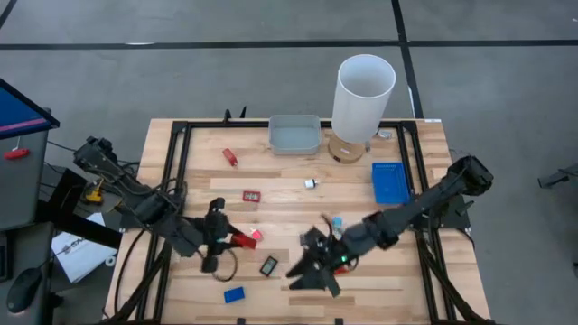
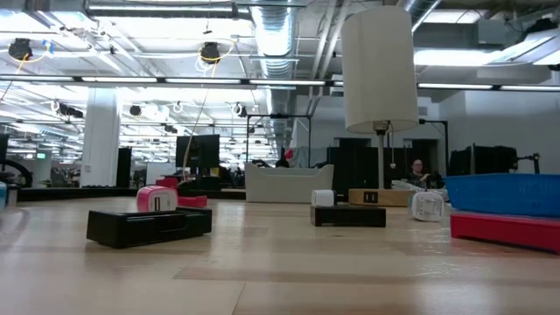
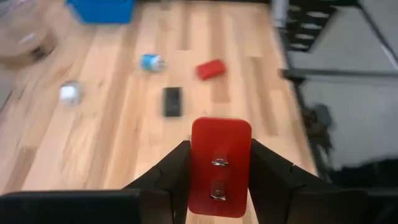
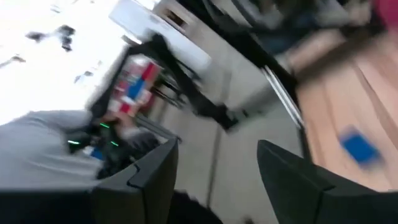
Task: Pick & Place Office items
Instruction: Put the bottom red charger adapter into the gray bin
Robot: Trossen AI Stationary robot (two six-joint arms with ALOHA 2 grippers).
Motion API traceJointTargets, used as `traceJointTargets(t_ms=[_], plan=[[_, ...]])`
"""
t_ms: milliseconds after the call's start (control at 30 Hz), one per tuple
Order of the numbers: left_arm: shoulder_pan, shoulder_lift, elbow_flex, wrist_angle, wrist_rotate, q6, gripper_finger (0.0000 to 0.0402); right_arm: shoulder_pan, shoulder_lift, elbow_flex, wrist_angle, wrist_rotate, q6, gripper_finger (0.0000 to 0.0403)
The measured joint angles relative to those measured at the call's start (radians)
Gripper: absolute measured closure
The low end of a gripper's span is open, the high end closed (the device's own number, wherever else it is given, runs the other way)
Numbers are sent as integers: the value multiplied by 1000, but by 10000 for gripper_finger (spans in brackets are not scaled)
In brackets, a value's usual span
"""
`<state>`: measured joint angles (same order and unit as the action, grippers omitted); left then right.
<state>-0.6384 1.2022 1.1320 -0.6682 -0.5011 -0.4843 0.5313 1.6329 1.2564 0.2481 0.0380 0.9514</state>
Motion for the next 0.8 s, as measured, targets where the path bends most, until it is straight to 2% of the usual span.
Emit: traceJointTargets(t_ms=[67,167,400,500,600,700,800], plan=[[67,22,-1,17,-9,-38,283,44,1,-1,-89,45,55,201],[210,47,-1,134,5,-42,283,110,1,-1,-154,133,122,208],[621,109,2,413,281,-14,283,230,1,-1,-219,372,242,205],[764,159,35,408,368,16,283,271,1,-1,-241,460,290,204],[851,225,117,362,414,65,283,309,1,-1,-246,525,311,205],[893,312,257,264,417,131,283,336,1,-1,-269,565,348,205],[911,424,431,112,369,182,283,358,1,-1,-316,570,405,205]])
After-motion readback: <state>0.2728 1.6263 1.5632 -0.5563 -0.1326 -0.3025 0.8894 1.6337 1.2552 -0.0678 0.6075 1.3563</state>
